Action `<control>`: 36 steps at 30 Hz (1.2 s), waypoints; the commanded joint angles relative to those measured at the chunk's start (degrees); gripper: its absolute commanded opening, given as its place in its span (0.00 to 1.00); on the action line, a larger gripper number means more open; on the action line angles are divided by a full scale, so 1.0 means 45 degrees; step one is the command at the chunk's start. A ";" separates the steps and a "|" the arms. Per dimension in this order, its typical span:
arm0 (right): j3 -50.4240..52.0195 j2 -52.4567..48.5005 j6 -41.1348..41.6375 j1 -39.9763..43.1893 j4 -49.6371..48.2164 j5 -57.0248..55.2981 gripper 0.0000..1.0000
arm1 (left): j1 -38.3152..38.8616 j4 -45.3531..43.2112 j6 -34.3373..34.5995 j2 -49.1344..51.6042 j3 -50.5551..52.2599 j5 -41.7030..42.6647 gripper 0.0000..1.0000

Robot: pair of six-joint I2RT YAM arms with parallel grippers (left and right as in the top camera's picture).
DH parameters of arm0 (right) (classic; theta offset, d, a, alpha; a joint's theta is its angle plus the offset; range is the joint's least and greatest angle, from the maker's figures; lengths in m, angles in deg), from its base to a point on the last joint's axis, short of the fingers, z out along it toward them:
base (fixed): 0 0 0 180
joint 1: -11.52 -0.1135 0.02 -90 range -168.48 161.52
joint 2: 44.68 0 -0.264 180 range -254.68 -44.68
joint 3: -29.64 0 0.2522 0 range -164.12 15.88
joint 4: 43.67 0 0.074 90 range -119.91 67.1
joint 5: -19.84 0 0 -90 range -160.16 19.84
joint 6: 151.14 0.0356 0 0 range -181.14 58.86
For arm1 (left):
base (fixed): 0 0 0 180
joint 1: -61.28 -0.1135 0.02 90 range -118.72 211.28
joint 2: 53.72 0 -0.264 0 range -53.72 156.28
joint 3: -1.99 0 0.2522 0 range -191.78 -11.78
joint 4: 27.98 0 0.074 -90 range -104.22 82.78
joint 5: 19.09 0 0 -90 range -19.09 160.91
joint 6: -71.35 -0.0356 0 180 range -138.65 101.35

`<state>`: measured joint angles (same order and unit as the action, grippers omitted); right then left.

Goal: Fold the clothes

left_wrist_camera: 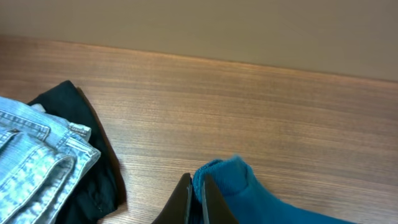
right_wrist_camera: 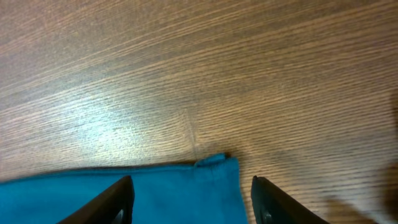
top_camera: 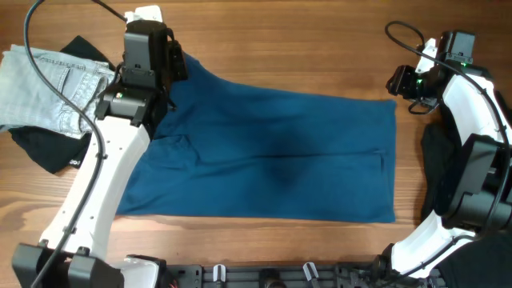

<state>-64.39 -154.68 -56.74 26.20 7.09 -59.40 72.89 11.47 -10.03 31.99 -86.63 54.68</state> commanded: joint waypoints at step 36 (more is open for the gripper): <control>-0.0617 0.0248 0.0287 0.1137 0.2647 0.0772 0.04 | -0.0364 -0.0432 -0.3259 0.0738 -0.0180 0.0024 0.04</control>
<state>-65.94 -155.40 -55.01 30.74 16.46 -56.23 71.60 7.78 -22.95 35.23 -86.63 54.68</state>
